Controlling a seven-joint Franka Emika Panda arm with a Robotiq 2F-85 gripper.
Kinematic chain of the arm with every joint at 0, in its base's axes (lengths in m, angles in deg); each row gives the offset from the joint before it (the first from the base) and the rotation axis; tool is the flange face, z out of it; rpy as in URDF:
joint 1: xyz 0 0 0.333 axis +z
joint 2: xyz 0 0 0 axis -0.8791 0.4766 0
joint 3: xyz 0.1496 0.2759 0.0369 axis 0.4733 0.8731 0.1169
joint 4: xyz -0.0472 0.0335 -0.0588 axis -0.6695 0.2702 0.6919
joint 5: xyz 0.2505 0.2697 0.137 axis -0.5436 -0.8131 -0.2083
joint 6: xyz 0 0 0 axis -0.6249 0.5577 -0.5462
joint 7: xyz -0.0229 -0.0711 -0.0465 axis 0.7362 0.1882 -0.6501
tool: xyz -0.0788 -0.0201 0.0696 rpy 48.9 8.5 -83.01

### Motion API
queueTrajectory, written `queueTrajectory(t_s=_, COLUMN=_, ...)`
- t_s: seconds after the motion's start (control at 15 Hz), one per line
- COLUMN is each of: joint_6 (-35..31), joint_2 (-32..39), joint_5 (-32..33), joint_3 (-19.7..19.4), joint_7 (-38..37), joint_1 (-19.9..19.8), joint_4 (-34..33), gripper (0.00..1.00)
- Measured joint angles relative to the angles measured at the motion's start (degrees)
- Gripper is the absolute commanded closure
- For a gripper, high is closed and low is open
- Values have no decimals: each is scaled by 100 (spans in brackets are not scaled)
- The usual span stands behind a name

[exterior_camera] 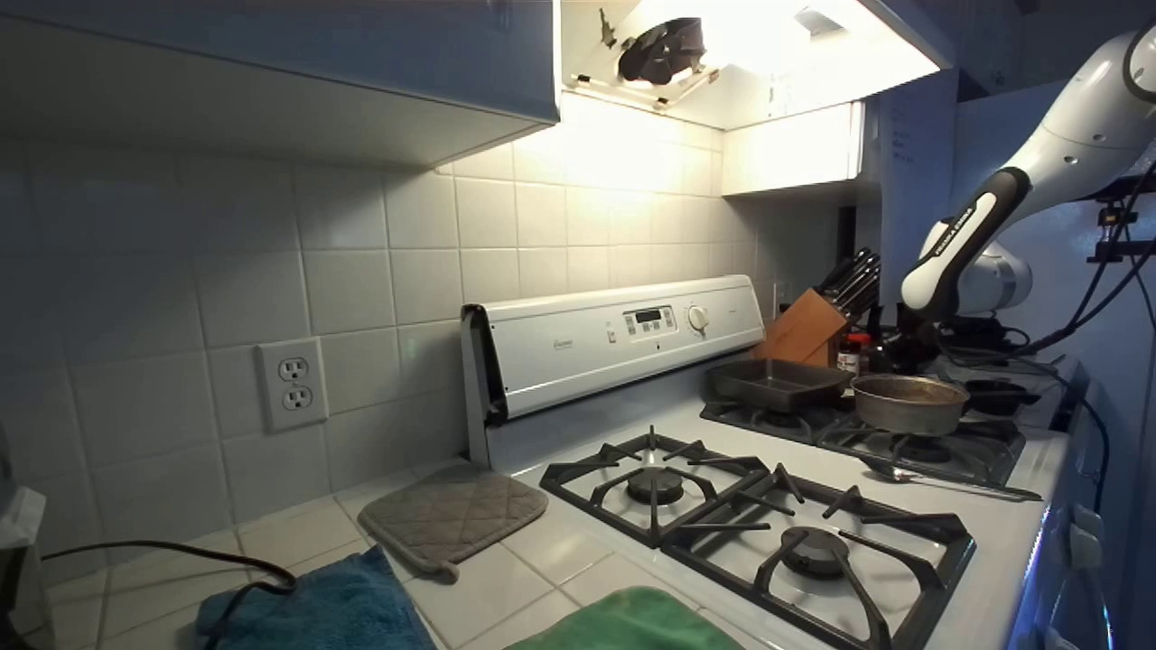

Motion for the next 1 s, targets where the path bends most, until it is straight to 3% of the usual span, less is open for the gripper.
queueTrajectory(t_s=0.47, joint_6=23, joint_2=-384, joint_5=1, joint_3=-5, joint_7=-1, joint_1=53, joint_4=124, gripper=94)
queueTrajectory(t_s=1.0, joint_6=588, joint_2=-1506, joint_5=6, joint_3=57, joint_7=175, joint_1=224, joint_4=842, gripper=94)
